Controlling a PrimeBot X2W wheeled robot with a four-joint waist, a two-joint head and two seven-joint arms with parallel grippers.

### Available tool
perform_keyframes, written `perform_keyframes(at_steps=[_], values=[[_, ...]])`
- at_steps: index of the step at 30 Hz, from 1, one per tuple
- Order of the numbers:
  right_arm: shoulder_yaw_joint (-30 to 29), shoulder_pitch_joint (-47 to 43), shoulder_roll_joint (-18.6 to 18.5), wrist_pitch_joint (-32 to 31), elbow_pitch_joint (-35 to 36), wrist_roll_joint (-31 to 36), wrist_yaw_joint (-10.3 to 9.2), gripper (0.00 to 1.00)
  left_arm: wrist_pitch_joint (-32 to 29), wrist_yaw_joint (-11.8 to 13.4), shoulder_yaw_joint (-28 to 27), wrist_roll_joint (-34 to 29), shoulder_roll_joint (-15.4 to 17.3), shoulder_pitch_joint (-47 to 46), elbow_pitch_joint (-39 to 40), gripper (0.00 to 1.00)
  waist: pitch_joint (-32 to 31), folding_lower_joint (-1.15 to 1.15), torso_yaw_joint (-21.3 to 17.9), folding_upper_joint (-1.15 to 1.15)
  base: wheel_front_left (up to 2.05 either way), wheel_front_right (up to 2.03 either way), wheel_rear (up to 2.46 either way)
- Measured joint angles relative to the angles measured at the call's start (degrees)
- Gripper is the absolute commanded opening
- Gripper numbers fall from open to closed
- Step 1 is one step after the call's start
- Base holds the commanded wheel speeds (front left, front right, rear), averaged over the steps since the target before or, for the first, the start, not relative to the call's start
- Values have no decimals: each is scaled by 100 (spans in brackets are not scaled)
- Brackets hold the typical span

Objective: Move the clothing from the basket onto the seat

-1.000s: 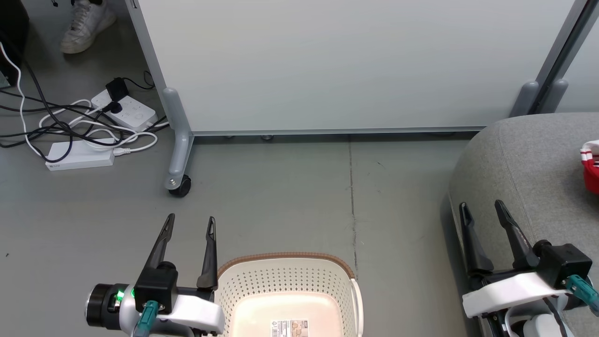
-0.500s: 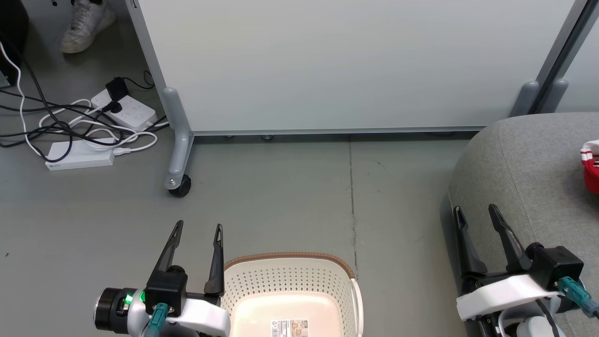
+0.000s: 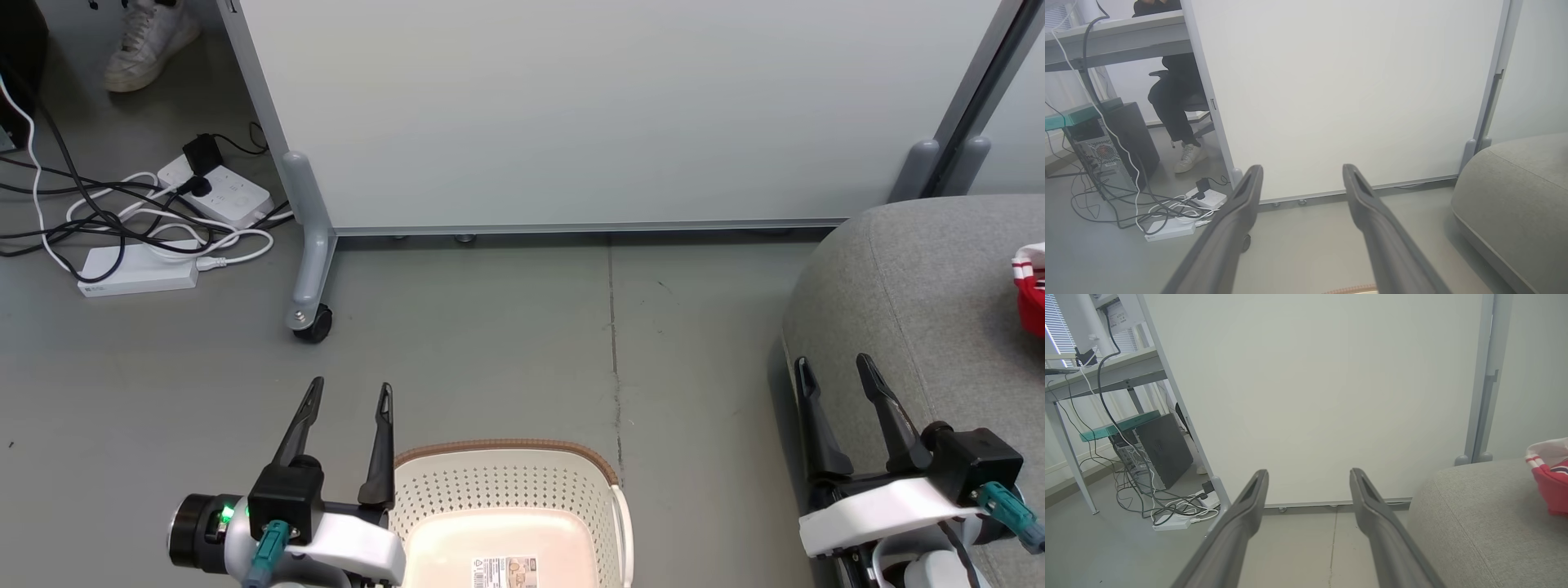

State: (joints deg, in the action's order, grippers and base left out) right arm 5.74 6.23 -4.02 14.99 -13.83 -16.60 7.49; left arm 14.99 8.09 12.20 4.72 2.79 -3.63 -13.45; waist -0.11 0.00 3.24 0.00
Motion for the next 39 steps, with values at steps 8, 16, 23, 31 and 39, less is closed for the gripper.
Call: perform_keyframes(at_steps=[8, 16, 23, 31, 39], values=[[37, -2, 0, 0, 71, 0, 0, 100, 0, -311, -31, 430, 1, 34, 65, 100, 6, 0, -3, 0, 0, 0, 0], [66, -6, -1, 0, 94, -7, 0, 100, 0, -466, -78, 546, 1, 66, 16, 100, 26, 0, -6, 0, 0, 0, 0], [114, -6, -1, 0, 60, -34, 0, 100, 0, -524, -131, 769, 0, 77, -21, 100, 23, 0, -13, 0, 0, 0, 0], [187, -143, 32, -11, -122, -62, 0, 0, -31, -553, -162, 894, -12, 204, -197, 0, 17, 0, -19, 0, 0, 0, 0], [163, -242, 53, -127, -200, -724, 0, 0, -300, -619, -341, 1577, -15, 291, -308, 0, 17, 0, -37, 0, 0, 0, 0]])
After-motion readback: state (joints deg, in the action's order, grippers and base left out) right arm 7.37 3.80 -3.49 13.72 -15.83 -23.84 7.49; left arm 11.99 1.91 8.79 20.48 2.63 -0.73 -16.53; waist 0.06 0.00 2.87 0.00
